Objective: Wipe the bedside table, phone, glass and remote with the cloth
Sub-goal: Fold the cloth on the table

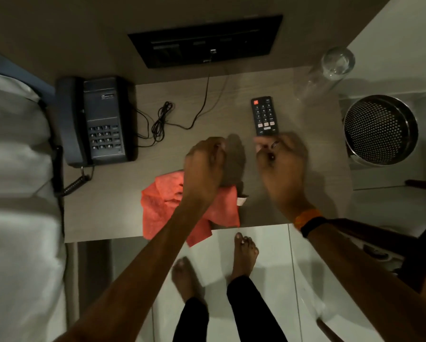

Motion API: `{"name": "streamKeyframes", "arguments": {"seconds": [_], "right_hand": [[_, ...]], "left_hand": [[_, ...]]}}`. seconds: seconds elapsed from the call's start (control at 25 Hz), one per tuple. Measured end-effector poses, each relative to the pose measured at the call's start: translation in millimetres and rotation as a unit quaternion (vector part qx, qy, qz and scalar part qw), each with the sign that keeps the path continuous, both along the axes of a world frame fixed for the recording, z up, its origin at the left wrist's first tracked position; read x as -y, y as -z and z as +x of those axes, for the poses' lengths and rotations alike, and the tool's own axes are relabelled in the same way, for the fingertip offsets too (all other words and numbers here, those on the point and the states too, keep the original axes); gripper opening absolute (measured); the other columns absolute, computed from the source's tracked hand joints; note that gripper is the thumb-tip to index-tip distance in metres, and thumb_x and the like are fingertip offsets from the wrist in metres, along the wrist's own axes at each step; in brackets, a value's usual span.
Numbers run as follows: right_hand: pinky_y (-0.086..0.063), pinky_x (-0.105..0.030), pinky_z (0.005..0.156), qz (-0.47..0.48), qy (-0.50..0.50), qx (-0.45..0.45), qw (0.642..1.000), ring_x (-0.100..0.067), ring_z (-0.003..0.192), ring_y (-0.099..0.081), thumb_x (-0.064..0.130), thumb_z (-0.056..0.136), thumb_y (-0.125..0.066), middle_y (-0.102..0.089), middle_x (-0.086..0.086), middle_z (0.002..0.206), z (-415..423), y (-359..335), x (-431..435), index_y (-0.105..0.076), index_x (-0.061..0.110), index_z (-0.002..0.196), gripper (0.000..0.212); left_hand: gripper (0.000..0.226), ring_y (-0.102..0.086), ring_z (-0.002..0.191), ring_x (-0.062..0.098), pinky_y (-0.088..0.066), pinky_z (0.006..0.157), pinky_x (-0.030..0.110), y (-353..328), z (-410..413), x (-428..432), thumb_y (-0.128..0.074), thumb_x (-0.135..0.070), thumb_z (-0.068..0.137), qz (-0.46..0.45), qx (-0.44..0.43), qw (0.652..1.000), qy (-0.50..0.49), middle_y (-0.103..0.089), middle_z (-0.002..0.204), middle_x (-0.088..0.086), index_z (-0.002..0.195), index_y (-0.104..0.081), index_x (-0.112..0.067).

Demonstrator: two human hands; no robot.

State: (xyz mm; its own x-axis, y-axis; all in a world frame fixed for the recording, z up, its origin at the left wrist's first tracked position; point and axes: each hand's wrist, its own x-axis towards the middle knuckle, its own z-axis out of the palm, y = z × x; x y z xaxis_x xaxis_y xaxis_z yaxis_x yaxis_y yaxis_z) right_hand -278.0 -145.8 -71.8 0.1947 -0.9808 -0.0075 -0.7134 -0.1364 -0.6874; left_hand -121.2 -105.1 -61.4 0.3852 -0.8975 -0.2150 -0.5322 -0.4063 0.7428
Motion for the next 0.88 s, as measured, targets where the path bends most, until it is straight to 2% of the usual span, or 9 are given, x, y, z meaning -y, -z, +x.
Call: {"name": "streamKeyframes", "arguments": {"seconds": [0.12, 0.2, 0.24, 0.32, 0.44, 0.52, 0.68, 0.76, 0.88], "right_hand": [[-0.037, -0.037, 0.107, -0.018, -0.176, -0.049, 0.983, -0.024, 0.131, -0.048, 0.038, 0.096, -0.052, -0.055, -0.006, 0.142, 41.0, -3.2, -68.2, -0.062, 0.023, 0.130, 0.039], [-0.033, -0.045, 0.107, -0.022, -0.250, -0.136, 0.958, -0.028, 0.141, -0.040, 0.039, 0.094, -0.046, -0.043, -0.005, 0.156, 62.3, 12.0, -104.8, -0.052, 0.028, 0.143, 0.050], [-0.035, -0.047, 0.105, -0.022, -0.257, -0.169, 0.951, -0.030, 0.141, -0.042, 0.034, 0.093, -0.044, -0.043, -0.007, 0.157, 67.0, 20.9, -115.3, -0.048, 0.027, 0.146, 0.054], [-0.044, -0.051, 0.096, -0.034, -0.217, -0.204, 0.954, -0.037, 0.125, -0.056, 0.021, 0.087, -0.055, -0.056, -0.015, 0.141, 71.8, 30.8, -125.4, -0.044, 0.021, 0.146, 0.059], [-0.051, -0.049, 0.083, -0.086, -0.112, -0.205, 0.968, -0.040, 0.099, -0.064, 0.010, 0.078, -0.074, -0.064, -0.017, 0.112, 74.6, 22.0, -126.9, -0.062, 0.009, 0.114, 0.038], [-0.048, -0.044, 0.078, -0.131, -0.072, -0.201, 0.968, -0.036, 0.093, -0.063, 0.014, 0.082, -0.077, -0.063, -0.013, 0.102, 80.4, 8.8, -131.4, -0.065, 0.013, 0.104, 0.025], [-0.040, -0.042, 0.083, -0.092, -0.193, -0.219, 0.952, -0.028, 0.099, -0.059, 0.036, 0.089, -0.062, -0.062, -0.003, 0.109, 89.8, 7.9, -157.2, -0.066, 0.026, 0.112, 0.026], [-0.048, -0.042, 0.092, -0.011, -0.211, -0.139, 0.967, -0.026, 0.103, -0.063, 0.043, 0.090, -0.050, -0.066, -0.003, 0.114, 90.2, 9.0, -166.6, -0.072, 0.020, 0.111, 0.038], [-0.049, -0.044, 0.095, 0.015, -0.101, -0.099, 0.990, -0.029, 0.115, -0.057, 0.034, 0.094, -0.042, -0.063, -0.008, 0.126, 96.5, 22.2, -164.0, -0.069, 0.017, 0.120, 0.042]], "left_hand": [[0.043, -0.056, 0.111, 0.032, -0.048, 0.091, 0.047, -7.2, 51.6, -74.4, -0.049, -0.030, 0.088, -0.032, 0.148, 0.985, 0.086, -0.065, 0.118, 0.012, 0.122, -0.067, -0.012], [0.060, -0.047, 0.126, 0.038, -0.046, 0.100, 0.054, 4.7, 83.8, -114.0, -0.054, -0.045, 0.083, 0.035, 0.220, 0.961, 0.161, -0.053, 0.137, 0.016, 0.137, -0.056, -0.019], [0.070, -0.042, 0.132, 0.039, -0.043, 0.104, 0.054, 13.2, 95.4, -125.0, -0.060, -0.049, 0.080, 0.077, 0.206, 0.955, 0.198, -0.044, 0.147, 0.016, 0.145, -0.046, -0.026], [0.079, -0.044, 0.132, 0.033, -0.047, 0.104, 0.053, 21.7, 109.4, -131.1, -0.073, -0.039, 0.080, 0.140, 0.057, 0.970, 0.188, -0.036, 0.154, 0.011, 0.148, -0.033, -0.041], [0.071, -0.054, 0.110, 0.017, -0.046, 0.093, 0.033, 24.8, 118.0, -117.7, -0.074, -0.028, 0.087, 0.133, -0.014, 0.988, 0.081, -0.056, 0.132, 0.006, 0.149, -0.040, -0.032], [0.045, -0.065, 0.108, 0.024, -0.045, 0.088, 0.028, 28.6, 116.4, -112.9, -0.064, -0.032, 0.094, 0.140, -0.049, 0.989, 0.011, -0.069, 0.119, 0.007, 0.138, -0.057, -0.023], [0.033, -0.068, 0.105, 0.033, -0.054, 0.097, 0.054, 31.6, 108.3, -116.7, -0.046, -0.045, 0.093, 0.169, -0.242, 0.932, -0.212, -0.073, 0.110, 0.006, 0.112, -0.069, -0.030], [0.034, -0.065, 0.105, 0.025, -0.053, 0.096, 0.046, 22.3, 96.9, -119.2, -0.052, -0.047, 0.099, 0.159, -0.254, 0.932, -0.202, -0.067, 0.117, 0.002, 0.125, -0.059, -0.027], [0.048, -0.059, 0.101, 0.017, -0.048, 0.089, 0.033, 23.5, 78.4, -123.6, -0.066, -0.034, 0.095, 0.163, -0.165, 0.964, -0.130, -0.062, 0.115, 0.000, 0.137, -0.050, -0.019]]}}
